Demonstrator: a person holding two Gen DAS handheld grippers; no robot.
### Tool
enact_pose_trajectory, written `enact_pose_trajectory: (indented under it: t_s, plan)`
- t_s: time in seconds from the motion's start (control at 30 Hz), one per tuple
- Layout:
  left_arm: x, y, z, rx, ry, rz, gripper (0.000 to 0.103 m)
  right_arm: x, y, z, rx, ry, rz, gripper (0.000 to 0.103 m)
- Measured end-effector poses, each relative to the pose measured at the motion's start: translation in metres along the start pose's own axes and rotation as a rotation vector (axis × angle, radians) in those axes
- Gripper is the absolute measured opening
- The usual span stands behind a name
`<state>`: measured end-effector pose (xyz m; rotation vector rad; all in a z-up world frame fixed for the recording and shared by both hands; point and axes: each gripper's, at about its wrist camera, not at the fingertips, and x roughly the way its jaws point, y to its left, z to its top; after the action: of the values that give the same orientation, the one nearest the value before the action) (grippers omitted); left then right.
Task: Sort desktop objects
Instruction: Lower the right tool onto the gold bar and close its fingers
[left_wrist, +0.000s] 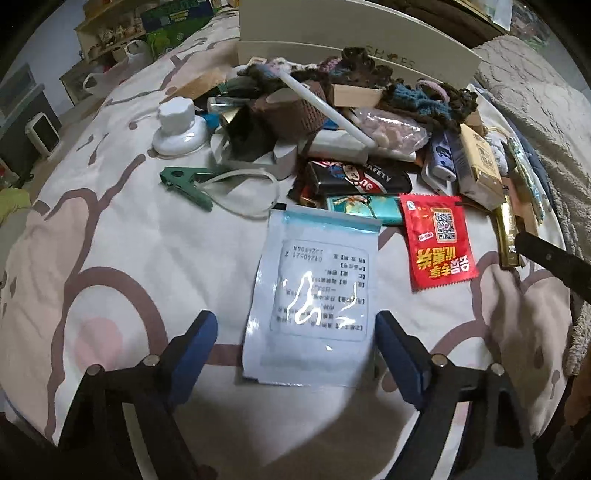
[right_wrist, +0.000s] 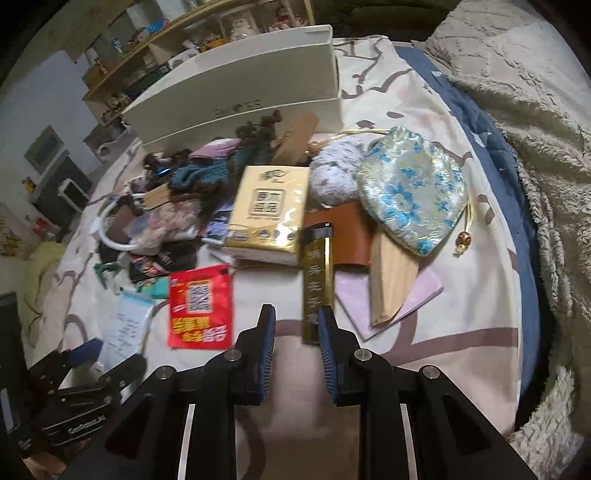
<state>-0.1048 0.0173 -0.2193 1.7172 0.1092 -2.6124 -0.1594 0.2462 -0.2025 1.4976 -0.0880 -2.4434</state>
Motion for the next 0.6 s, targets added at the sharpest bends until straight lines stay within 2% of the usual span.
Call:
enact_pose_trajectory:
  t_s: [0.1,0.2,0.37,0.47,0.6]
  plan:
    - [-0.005,0.007,-0.003,-0.022,-0.007,-0.004,0.068,0.007,-0.006,0.004,0.009,0.009,-0.024,0.024]
    - [-0.009,0.016,-0.007,-0.052,0.003,-0.038,0.065,0.016,-0.01,0.008,0.019,0.016,-0.038,0.024]
    - [-0.016,0.019,-0.016,-0.059,0.012,-0.055,0.065,0.018,0.001,0.009,-0.046,0.003,-0.067,0.023]
    - [-0.017,0.019,-0.018,-0.06,0.014,-0.055,0.065,0.019,0.004,0.002,-0.053,0.033,-0.013,0.023]
    - [-0.017,0.02,-0.019,-0.047,0.022,-0.044,0.073,0.013,0.013,-0.013,-0.09,0.081,0.031,0.023]
